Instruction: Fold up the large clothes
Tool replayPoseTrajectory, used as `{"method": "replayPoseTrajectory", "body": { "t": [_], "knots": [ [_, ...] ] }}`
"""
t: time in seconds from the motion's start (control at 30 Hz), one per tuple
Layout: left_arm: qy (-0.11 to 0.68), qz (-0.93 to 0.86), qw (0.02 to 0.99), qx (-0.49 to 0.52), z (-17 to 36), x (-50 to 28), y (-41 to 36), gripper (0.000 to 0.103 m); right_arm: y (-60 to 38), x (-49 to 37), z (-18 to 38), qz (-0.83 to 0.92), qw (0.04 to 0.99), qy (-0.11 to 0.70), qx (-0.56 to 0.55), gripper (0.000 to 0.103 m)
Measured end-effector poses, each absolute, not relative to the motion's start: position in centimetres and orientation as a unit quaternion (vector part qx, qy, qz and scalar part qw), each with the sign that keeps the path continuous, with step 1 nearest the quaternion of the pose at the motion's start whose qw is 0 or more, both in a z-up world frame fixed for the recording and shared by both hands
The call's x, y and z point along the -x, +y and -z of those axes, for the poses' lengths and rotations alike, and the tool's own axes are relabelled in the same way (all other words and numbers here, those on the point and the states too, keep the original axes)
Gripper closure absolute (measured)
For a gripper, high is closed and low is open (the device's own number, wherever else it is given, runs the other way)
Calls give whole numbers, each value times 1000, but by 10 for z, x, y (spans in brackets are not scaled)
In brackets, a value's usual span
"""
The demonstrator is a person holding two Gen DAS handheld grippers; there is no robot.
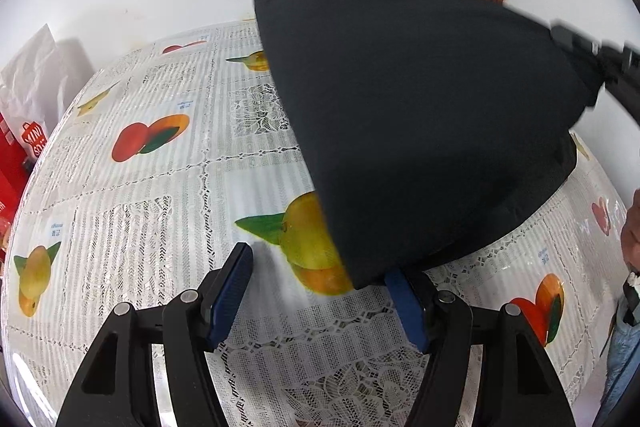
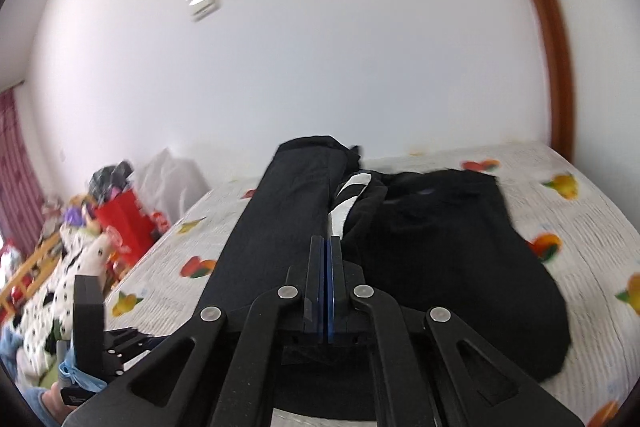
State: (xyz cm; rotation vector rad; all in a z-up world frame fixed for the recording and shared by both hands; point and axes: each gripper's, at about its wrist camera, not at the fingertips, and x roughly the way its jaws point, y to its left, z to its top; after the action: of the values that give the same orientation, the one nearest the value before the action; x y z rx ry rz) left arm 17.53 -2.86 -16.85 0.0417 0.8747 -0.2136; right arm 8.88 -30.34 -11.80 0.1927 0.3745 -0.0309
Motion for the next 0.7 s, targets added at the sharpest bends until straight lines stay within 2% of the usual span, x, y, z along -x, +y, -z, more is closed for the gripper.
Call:
{"method": "replayPoseTrajectory", "body": {
  "t": [0.23, 0.33, 0.37, 0.43, 0.47, 0.5, 0.53, 0.7],
  "knots": [
    [422, 113, 899, -17, 166, -178, -24, 37, -338, -96, 157, 77, 953, 269, -120, 102],
    [420, 133, 898, 0, 163, -176, -24, 39, -339, -96, 160, 88, 947, 284, -118, 99],
    [417, 142, 898, 3, 161, -176, -26, 39, -342, -96, 159, 80, 946, 288, -125, 94],
    [414, 148, 898, -2, 159, -178, -30, 39, -347, -96, 156, 63, 945, 289, -140, 71],
    [416, 148, 897, -6, 159, -181, -33, 39, -348, -98, 154, 58, 944, 288, -147, 48],
    [419, 151, 895, -7, 160, -184, -37, 40, -350, -97, 154, 50, 945, 287, -150, 41],
    [421, 155, 894, -7, 160, -186, -42, 40, -351, -98, 154, 41, 945, 288, -150, 38],
    [424, 163, 891, -12, 165, -190, -64, 40, -348, -119, 164, 49, 938, 316, -135, 38]
  ]
}}
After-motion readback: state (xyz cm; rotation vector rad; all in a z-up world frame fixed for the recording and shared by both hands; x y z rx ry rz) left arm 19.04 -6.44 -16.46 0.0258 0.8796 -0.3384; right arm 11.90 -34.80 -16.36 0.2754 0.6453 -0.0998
